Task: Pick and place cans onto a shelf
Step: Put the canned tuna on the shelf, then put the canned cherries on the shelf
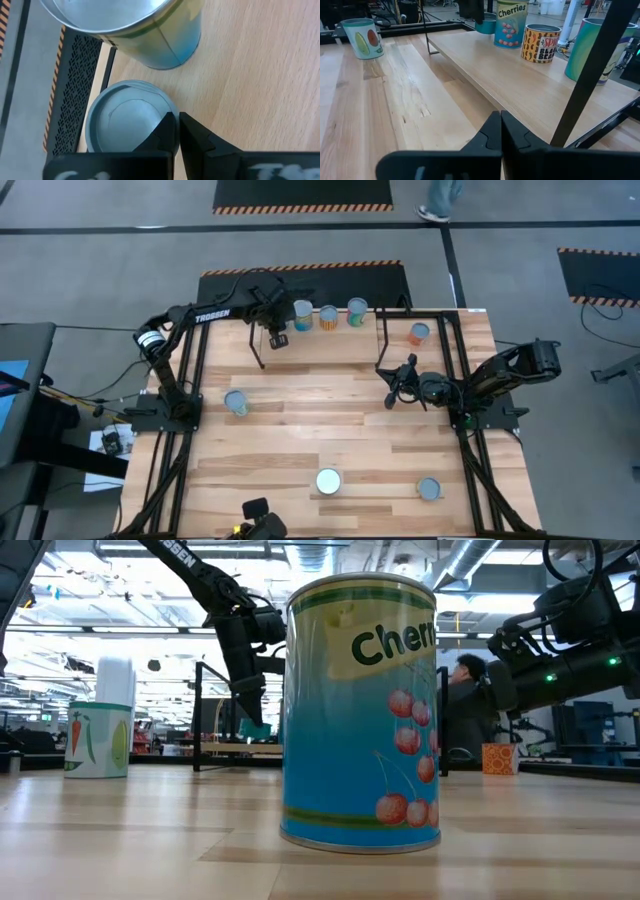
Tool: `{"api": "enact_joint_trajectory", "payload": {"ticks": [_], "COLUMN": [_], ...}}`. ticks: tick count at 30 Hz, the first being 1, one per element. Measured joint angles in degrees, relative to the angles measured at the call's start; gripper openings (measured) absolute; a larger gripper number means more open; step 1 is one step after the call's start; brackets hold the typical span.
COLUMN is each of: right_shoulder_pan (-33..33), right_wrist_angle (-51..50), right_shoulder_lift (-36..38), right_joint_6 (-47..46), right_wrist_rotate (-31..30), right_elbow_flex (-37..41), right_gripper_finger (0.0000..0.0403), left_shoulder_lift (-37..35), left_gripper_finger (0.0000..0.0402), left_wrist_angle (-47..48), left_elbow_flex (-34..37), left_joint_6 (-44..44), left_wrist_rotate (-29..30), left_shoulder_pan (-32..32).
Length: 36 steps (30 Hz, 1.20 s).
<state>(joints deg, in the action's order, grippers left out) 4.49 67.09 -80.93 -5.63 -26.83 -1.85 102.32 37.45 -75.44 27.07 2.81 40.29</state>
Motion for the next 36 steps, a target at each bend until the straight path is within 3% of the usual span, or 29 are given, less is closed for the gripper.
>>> {"api": "enact_joint_trajectory", "payload": {"ticks": [7,15,22,28,36], "right_shoulder_pan": [0.0,0.0,0.0,0.0,0.0], "right_wrist_angle": [0.0,0.0,0.0,0.0,0.0], "right_shoulder_lift": [0.0,0.0,0.0,0.0,0.0], "right_joint_6": [0.0,0.0,0.0,0.0,0.0], "right_wrist_rotate": [0.0,0.0,0.0,0.0,0.0], "right_elbow_flex": [0.0,0.0,0.0,0.0,0.0], "right_gripper_finger": [0.0008,0.0008,0.0008,0.0008,0.0008], "left_shoulder_lift": [0.0,0.0,-0.1,-1.6,-8.4], "left_gripper_finger": [0.0004,0.0056,0.0065,0.0059,0.0008], "left_wrist_angle": [0.0,0.0,0.6,1.4,2.2], "left_elbow_flex": [0.0,0.0,-0.4,-4.6,-7.9], "left_joint_6": [-0.3,-0.6,0.4,1.6,1.1], "left_wrist_rotate": [0.0,0.0,2.3,4.3,3.3], "left_shoulder_pan": [0.0,0.0,-0.6,-2.4,-5.5]}}
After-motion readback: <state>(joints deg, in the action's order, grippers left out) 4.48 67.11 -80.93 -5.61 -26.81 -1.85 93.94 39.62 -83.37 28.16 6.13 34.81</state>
